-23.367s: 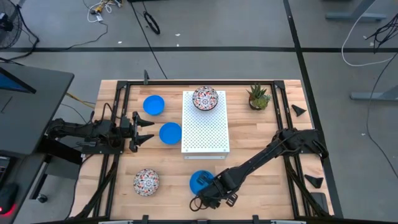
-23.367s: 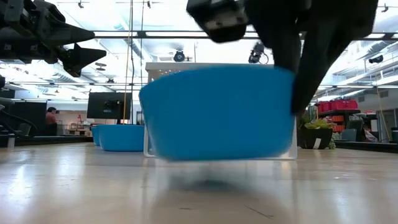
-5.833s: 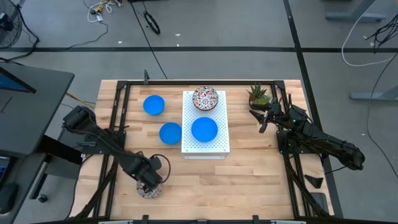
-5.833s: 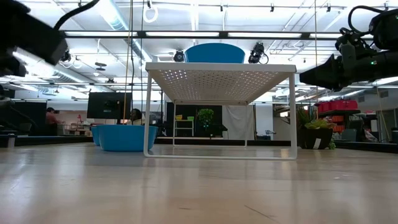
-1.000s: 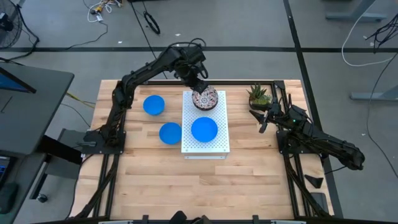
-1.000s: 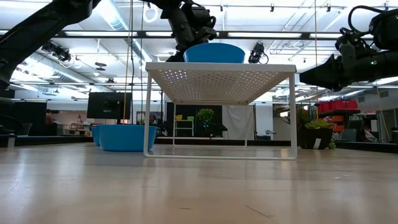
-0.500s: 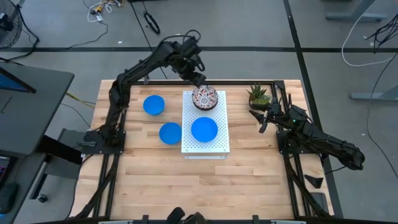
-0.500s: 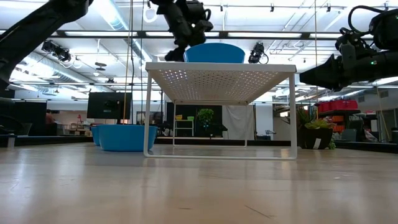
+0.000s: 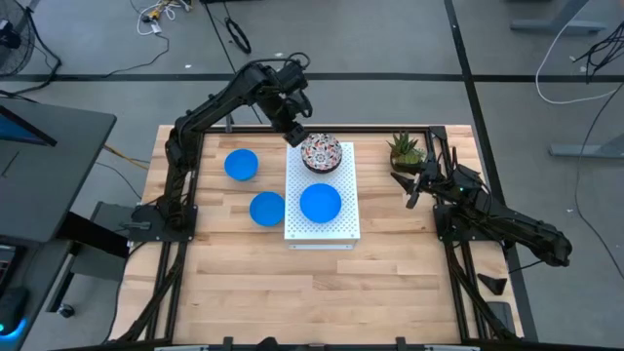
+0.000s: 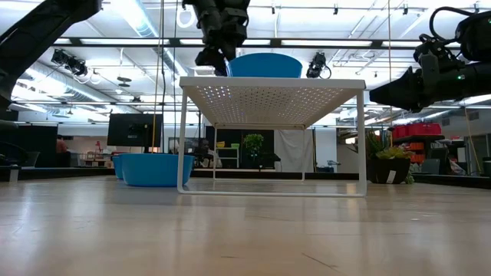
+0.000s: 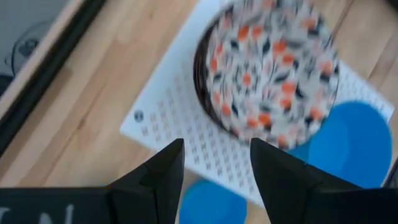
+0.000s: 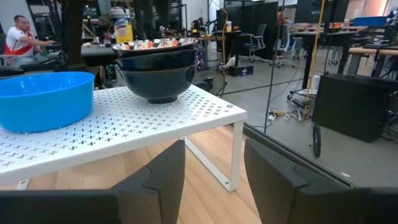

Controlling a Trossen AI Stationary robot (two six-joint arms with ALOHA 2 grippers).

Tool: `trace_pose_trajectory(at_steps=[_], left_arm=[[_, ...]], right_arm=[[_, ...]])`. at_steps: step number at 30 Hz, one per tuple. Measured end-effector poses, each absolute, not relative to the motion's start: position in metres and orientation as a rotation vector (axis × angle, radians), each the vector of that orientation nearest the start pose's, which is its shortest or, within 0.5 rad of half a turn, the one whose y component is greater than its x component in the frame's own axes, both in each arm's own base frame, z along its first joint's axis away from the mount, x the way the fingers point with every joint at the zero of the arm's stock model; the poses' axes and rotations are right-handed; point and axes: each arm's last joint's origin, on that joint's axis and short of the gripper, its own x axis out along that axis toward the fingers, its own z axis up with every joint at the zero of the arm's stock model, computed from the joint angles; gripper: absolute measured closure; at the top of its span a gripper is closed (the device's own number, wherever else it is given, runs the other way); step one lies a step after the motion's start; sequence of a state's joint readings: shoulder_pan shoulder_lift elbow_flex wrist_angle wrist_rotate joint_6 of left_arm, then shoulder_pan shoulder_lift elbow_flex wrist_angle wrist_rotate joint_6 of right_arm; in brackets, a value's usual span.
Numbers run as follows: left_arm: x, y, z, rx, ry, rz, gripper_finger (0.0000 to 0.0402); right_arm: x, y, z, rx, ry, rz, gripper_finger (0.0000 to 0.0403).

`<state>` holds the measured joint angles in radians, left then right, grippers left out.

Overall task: Pick & Place Mini bowls
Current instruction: Stack the bottom blue bowl on top of the other blue bowl on the shelf

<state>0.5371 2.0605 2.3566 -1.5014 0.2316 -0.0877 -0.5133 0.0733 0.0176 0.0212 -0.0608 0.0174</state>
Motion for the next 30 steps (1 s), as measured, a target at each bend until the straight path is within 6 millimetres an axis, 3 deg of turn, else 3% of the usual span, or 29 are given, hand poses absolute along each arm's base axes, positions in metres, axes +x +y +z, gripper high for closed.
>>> trace_pose_trajectory(at_steps=[3,19,25,30], left_arm=[[0.338,0.192,0.373,-0.541,1.189,0.323,0.0213],[0.343,0.164,0.38,-0.369,1.214,0.3,0.0213],[0.327,0.134,0.386,-0.305,1.251,0.288,0.0213],[0.309,0.122,0.382,-0.334,1.261,0.366,0.0213]], right_arm=[[0.089,-0.048,0.166,0.027,0.029,-0.453,0.0234],[0.089,-0.048,0.166,0.026,0.029,-0.453,0.0234],[0.089,-0.048,0.166,0.026,0.029,-0.453,0.0234],[0.089,-0.048,0.166,0.027,0.03,-0.453,0.0234]])
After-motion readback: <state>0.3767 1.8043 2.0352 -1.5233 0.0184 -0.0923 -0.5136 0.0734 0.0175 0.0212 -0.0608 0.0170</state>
